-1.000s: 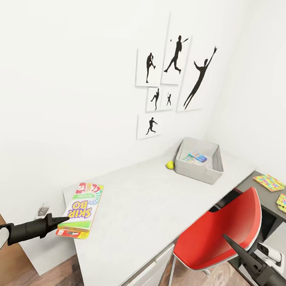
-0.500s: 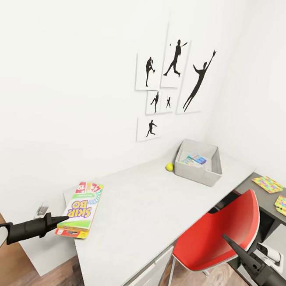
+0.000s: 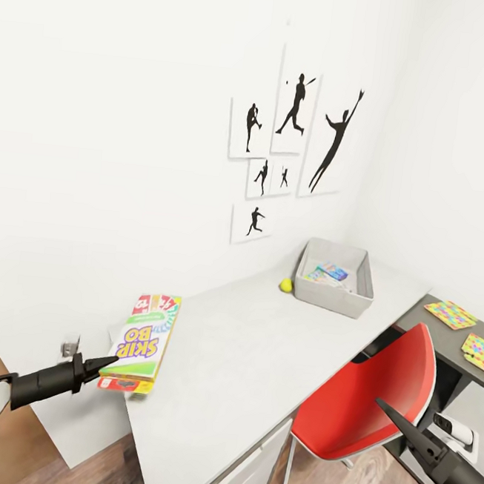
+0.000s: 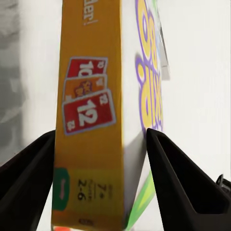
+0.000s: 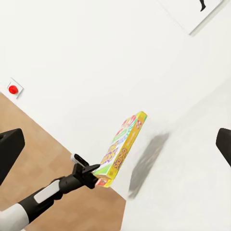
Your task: Put all the toys in the child's room - the three board games (two on the bed and one on the table), the two jigsaw puzzles on the table, and the tennis ball on the table - inside the toy box on the table in the child's room.
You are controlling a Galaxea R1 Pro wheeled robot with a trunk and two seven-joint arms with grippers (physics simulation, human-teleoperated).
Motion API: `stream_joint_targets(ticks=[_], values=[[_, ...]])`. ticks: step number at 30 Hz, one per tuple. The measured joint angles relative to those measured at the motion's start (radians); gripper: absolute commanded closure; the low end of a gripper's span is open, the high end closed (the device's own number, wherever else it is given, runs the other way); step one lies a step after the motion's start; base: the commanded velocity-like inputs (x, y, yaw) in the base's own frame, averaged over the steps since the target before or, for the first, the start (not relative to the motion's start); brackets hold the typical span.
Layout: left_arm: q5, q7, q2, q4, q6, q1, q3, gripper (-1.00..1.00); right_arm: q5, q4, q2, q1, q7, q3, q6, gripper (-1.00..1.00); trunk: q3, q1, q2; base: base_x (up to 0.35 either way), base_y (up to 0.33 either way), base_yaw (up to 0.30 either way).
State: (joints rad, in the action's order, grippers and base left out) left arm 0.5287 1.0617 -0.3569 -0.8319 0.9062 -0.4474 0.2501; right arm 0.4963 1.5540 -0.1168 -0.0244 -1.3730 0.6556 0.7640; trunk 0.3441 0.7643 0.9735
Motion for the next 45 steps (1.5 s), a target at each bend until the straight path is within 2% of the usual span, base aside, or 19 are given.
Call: stream_joint_targets(ticks=[2, 9, 14, 17, 23, 30, 45], values=[[-0.003, 0.014, 0.000, -0.011, 0.001, 0.000, -0.002, 1.00, 0.000, 0.000, 0.000, 0.000, 0.000, 0.000, 0.002, -1.00, -0.006, -0.008, -0.014, 0.000, 0.000, 0.000], [-0.014, 0.128, -0.001, -0.060, 0.015, 0.000, -0.007, 1.00, 0.000, 0.000, 0.000, 0.000, -0.001, 0.001, -0.001, -1.00, -0.028, -0.035, -0.063, 0.000, 0.000, 0.000], [-0.016, 0.157, -0.014, -0.063, 0.015, 0.000, -0.010, 1.00, 0.000, 0.000, 0.000, 0.000, -0.001, 0.001, -0.001, -1.00, -0.044, -0.054, -0.098, 0.000, 0.000, -0.011], [-0.017, 0.177, -0.028, -0.064, 0.016, 0.000, -0.027, 1.00, 0.000, 0.000, 0.000, 0.000, -0.001, 0.002, 0.001, -1.00, -0.055, -0.065, -0.119, 0.000, 0.000, -0.105], [-0.016, 0.213, -0.040, -0.071, 0.016, 0.000, -0.042, 1.00, 0.001, 0.001, 0.000, 0.000, -0.001, 0.002, 0.002, -1.00, -0.080, -0.088, -0.161, -0.060, 0.000, -0.171], [-0.018, 0.222, -0.041, -0.098, 0.014, 0.000, -0.070, 1.00, 0.000, 0.001, -0.001, 0.000, -0.001, 0.003, 0.003, -1.00, -0.111, -0.115, -0.210, -0.118, 0.000, -0.197], [-0.020, 0.225, -0.044, -0.105, 0.013, 0.000, -0.074, 1.00, 0.000, 0.000, -0.001, 0.000, -0.001, 0.004, 0.004, -1.00, -0.176, -0.173, -0.315, -0.007, 0.000, -0.202]])
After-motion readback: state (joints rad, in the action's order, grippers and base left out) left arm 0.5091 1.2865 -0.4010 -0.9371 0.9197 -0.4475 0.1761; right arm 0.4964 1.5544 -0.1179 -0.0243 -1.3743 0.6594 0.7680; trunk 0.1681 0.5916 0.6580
